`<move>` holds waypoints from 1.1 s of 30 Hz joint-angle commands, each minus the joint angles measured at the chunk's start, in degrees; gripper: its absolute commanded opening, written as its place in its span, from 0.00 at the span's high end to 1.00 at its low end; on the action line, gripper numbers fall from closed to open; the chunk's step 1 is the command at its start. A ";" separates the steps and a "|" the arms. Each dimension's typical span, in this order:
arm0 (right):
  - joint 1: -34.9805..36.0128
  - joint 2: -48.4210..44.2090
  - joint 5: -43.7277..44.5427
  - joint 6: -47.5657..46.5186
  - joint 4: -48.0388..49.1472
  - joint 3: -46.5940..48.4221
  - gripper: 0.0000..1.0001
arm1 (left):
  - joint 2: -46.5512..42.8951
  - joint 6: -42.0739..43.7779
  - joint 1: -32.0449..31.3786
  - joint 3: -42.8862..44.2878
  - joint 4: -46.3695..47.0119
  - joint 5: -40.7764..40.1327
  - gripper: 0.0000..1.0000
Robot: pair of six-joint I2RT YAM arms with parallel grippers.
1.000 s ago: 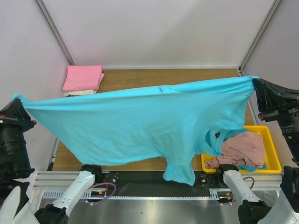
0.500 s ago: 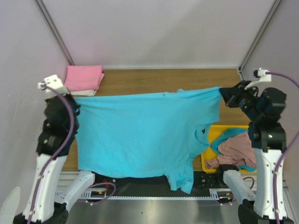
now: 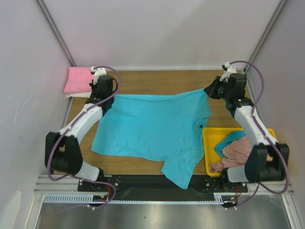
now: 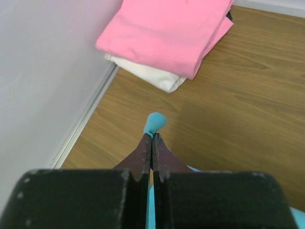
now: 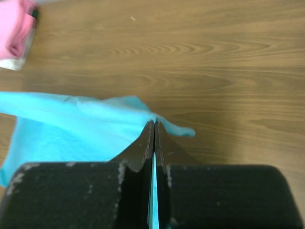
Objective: Fold and stack the t-shirts
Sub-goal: Flatten the tshirt out, then fold the tshirt
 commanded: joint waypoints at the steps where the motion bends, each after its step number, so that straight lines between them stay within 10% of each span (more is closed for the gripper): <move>1: -0.13 8.62 3.14 -2.15 11.93 5.50 1.00 | 8.34 0.83 1.21 7.94 7.90 -3.37 1.00; 14: -1.80 41.06 -3.28 1.18 12.38 31.53 1.00 | 28.93 -5.58 4.46 26.85 2.62 -4.43 1.00; 33: -1.27 50.75 -5.56 -2.06 10.89 43.76 1.00 | 33.51 0.05 10.35 25.37 16.16 13.06 1.00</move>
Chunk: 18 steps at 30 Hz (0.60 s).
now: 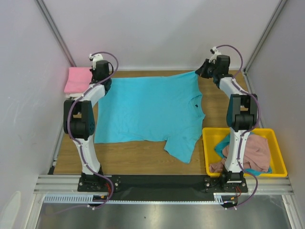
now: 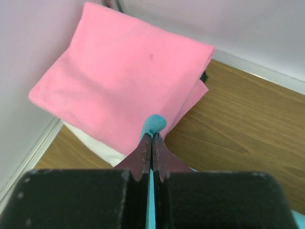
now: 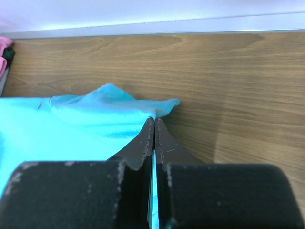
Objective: Fold and stack the t-shirts
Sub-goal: Fold the tshirt
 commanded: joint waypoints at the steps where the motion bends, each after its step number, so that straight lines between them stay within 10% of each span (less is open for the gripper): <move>1: 0.10 -2.25 0.95 -3.66 0.30 1.92 1.00 | -1.74 0.31 0.89 -1.54 4.20 3.47 1.00; 18: -0.07 -12.45 1.31 -6.65 -0.93 -8.02 1.00 | -10.18 1.18 2.03 -11.39 5.26 4.62 1.00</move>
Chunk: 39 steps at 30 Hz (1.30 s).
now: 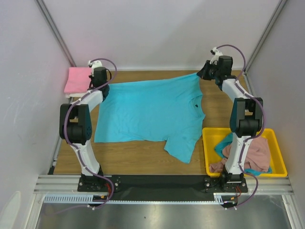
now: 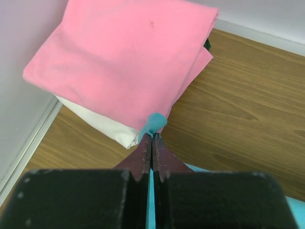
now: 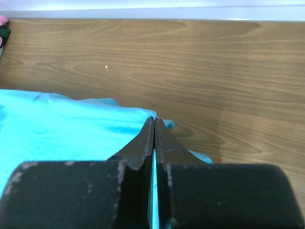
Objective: Fold and stack the t-shirts
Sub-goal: Fold the tshirt
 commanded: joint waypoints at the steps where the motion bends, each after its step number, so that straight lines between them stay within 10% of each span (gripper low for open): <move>1: -0.33 -4.19 0.72 -1.43 1.37 -0.41 1.00 | -5.11 1.23 1.01 -1.20 2.73 -0.52 1.00; 39: 0.54 -18.61 3.88 0.42 -8.56 -20.27 1.00 | -13.91 2.98 2.50 -14.83 -3.42 2.91 1.00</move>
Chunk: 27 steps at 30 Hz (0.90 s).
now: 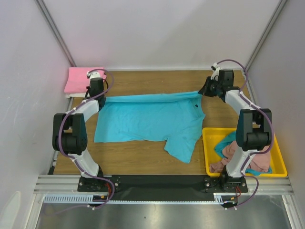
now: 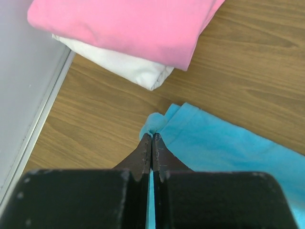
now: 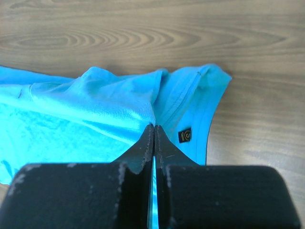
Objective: Fold and stack the t-shirts
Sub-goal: Fold the tshirt
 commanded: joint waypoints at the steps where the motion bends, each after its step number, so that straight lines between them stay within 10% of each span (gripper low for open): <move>1: 0.00 -3.35 1.32 0.28 -0.34 -1.04 1.00 | -3.20 1.69 1.04 -0.86 -0.39 -0.22 1.00; 22: 0.17 -2.47 1.59 -1.21 -3.86 -4.56 1.00 | -2.14 2.66 0.95 -3.94 -3.99 -0.13 0.99; 27: 0.88 -4.14 1.15 -1.47 -4.57 -4.91 0.56 | -5.47 2.40 0.86 -4.73 -5.14 -0.30 0.47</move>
